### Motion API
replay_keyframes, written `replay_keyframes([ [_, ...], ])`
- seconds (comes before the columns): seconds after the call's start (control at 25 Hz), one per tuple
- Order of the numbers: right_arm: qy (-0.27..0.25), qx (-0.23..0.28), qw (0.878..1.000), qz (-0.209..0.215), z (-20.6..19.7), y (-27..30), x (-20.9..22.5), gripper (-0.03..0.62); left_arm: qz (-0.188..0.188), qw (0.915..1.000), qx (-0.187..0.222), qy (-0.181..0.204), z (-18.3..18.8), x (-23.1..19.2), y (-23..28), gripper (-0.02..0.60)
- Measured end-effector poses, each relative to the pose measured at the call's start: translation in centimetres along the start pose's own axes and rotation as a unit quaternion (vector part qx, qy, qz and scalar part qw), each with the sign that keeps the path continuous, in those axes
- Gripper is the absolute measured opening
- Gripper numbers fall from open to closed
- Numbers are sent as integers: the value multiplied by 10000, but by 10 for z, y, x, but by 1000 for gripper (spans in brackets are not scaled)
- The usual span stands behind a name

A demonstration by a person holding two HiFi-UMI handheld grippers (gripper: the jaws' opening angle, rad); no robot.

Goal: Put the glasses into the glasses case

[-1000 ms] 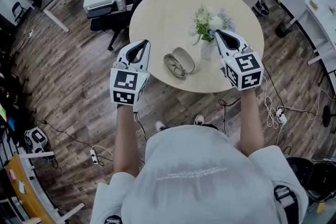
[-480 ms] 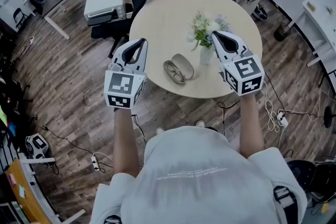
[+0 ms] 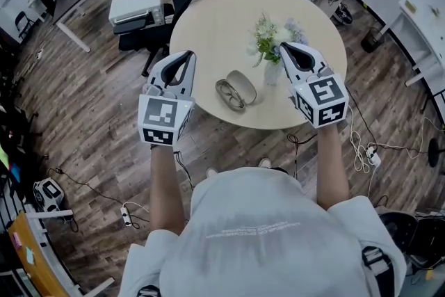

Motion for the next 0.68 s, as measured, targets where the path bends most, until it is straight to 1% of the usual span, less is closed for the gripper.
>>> replay_keyframes([
  [0.16,33,-14,10000,39,-2,2,-7,0,-65,9999,-76,15,-7,3,-2,14],
  [0.44,73,-65,9999,101,-6,13,-11,0,-24,9998,-202,-5,-16,-5,-3,14],
  [0.68,54,-64,9998,160,-8,14,-18,0,-22,9998,-219,-10,-19,-5,-5,14],
])
Point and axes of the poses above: the fingertips, and each gripper's own axes: y forward along the fingers, x to its right, z out of its top, the point moved 1 cm from there along -y, backward along the fingers, and after that the axes turned 11 degrees about -y, right-handed, at the moved point
